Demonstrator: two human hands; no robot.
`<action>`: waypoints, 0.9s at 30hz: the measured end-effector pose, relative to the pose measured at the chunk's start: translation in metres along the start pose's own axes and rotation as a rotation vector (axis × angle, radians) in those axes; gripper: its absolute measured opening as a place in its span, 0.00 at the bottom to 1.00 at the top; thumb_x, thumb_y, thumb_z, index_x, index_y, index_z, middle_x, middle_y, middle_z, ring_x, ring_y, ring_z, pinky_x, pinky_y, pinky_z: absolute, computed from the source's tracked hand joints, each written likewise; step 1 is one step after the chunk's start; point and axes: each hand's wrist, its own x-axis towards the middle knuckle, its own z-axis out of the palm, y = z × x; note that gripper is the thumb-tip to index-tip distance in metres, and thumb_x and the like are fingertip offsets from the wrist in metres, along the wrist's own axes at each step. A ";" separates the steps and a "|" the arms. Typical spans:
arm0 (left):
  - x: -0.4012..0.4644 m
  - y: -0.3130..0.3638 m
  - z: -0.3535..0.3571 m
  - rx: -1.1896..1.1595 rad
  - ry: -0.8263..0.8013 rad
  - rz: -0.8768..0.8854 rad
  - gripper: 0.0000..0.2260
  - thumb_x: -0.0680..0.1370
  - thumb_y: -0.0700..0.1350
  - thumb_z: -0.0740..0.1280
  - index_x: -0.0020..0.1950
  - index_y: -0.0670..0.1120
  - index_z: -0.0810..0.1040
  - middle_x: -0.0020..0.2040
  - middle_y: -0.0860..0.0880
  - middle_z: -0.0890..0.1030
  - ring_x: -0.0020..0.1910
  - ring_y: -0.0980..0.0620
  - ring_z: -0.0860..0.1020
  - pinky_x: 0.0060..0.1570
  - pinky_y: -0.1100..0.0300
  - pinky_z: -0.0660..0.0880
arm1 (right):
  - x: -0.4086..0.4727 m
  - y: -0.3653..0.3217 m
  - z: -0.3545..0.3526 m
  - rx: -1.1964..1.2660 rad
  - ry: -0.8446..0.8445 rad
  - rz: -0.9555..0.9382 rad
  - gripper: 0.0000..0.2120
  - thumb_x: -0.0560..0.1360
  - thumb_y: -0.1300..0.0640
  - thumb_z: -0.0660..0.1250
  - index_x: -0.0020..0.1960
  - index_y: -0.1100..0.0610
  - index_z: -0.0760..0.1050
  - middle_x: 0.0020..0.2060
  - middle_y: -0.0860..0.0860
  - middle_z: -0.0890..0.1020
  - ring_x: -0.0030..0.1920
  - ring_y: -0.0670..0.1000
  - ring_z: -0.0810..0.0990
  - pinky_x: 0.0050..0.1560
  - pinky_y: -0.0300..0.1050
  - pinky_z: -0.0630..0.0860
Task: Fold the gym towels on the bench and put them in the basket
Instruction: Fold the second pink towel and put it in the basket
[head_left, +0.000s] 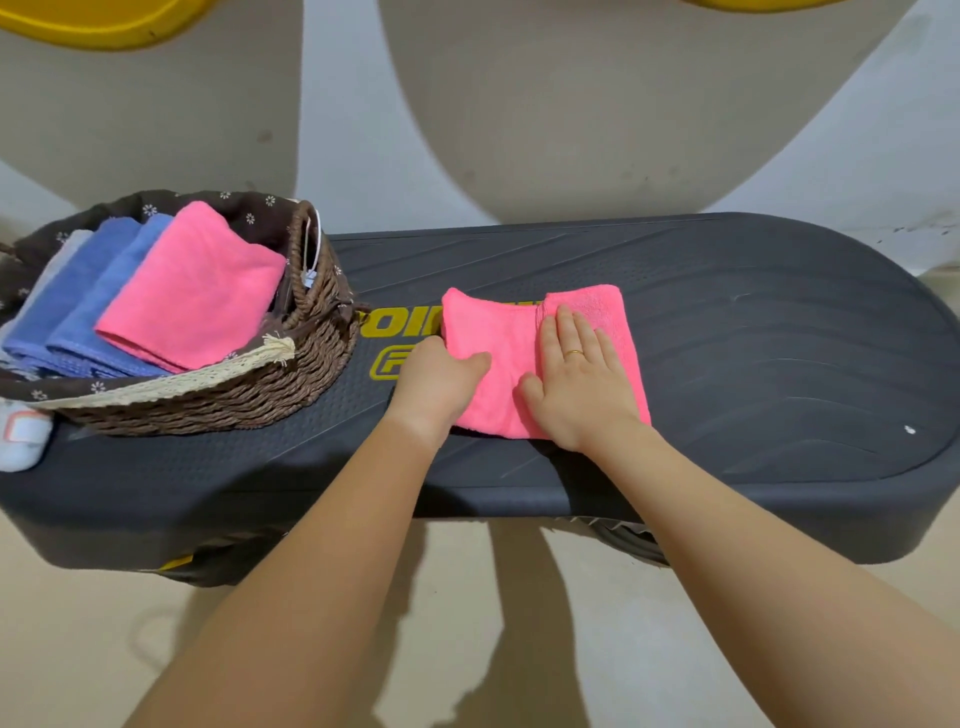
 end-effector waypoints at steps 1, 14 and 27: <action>-0.002 0.003 0.001 -0.086 -0.023 -0.028 0.15 0.76 0.45 0.66 0.58 0.37 0.75 0.51 0.43 0.79 0.49 0.43 0.77 0.46 0.54 0.73 | -0.001 0.000 0.000 0.006 0.009 0.002 0.31 0.79 0.49 0.46 0.77 0.60 0.41 0.77 0.56 0.43 0.77 0.53 0.40 0.75 0.48 0.37; -0.018 0.037 0.037 -0.173 0.185 0.410 0.09 0.67 0.35 0.71 0.42 0.46 0.77 0.52 0.43 0.75 0.54 0.45 0.76 0.51 0.70 0.70 | 0.006 0.025 -0.041 1.376 -0.183 0.066 0.13 0.78 0.58 0.54 0.53 0.56 0.77 0.47 0.52 0.79 0.48 0.50 0.75 0.48 0.42 0.69; -0.038 0.025 0.097 -0.322 -0.070 0.621 0.27 0.70 0.34 0.62 0.64 0.54 0.60 0.73 0.46 0.52 0.61 0.48 0.74 0.57 0.50 0.77 | 0.019 0.071 -0.052 0.742 0.104 0.092 0.24 0.74 0.49 0.67 0.65 0.58 0.68 0.58 0.53 0.77 0.59 0.53 0.75 0.51 0.41 0.67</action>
